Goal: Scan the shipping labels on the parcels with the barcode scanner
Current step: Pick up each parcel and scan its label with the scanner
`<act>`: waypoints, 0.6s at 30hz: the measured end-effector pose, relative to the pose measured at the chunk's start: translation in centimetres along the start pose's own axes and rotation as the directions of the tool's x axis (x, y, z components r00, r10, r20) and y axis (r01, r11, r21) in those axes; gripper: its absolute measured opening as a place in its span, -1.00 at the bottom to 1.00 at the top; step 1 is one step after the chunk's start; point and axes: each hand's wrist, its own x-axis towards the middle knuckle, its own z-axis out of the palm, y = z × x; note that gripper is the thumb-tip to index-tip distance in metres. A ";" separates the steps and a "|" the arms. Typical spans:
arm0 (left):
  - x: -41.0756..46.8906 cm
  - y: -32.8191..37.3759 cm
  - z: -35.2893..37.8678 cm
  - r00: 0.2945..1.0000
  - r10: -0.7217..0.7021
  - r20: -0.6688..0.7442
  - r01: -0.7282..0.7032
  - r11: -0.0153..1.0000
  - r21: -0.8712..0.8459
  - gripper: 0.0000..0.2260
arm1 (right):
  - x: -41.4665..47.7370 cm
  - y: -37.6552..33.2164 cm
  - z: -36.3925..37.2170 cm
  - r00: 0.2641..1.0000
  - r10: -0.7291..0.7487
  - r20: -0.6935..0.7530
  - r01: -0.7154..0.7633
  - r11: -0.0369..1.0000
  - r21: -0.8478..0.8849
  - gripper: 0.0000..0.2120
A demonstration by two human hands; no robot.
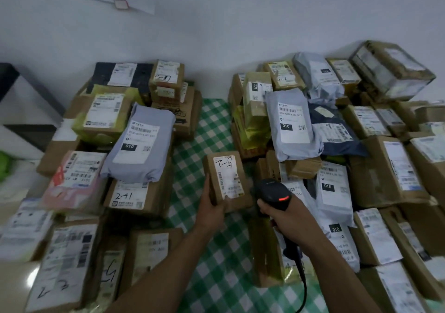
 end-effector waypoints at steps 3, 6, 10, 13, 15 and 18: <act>-3.2 0.8 -1.6 0.998 0.064 0.005 -0.064 0.998 -0.001 -0.15 | -0.8 -0.7 1.1 1.000 -0.025 0.012 0.025 0.999 0.024 -0.75; -5.8 1.9 -2.7 0.993 0.111 0.047 -0.113 0.993 0.032 -0.14 | -1.9 -1.3 2.4 0.999 -0.054 0.007 0.054 0.998 0.038 -0.64; -7.0 2.6 -3.8 0.980 0.194 0.047 -0.196 0.980 0.037 -0.12 | -3.5 -2.0 3.3 0.996 -0.092 0.017 0.092 0.995 0.030 -0.58; -6.8 3.6 -4.1 0.977 0.209 0.038 -0.211 0.975 0.063 -0.09 | -5.1 -2.6 2.9 0.992 -0.110 0.059 0.109 0.994 0.011 -0.57; -6.6 4.1 -4.3 0.971 0.238 0.022 -0.239 0.969 0.070 -0.11 | -6.1 -3.0 2.6 0.987 -0.117 0.106 0.118 0.993 -0.003 -0.63; -6.1 4.6 -4.4 0.963 0.267 0.030 -0.269 0.962 0.053 -0.13 | -7.6 -4.0 2.2 0.979 -0.128 0.157 0.133 0.991 -0.026 -0.79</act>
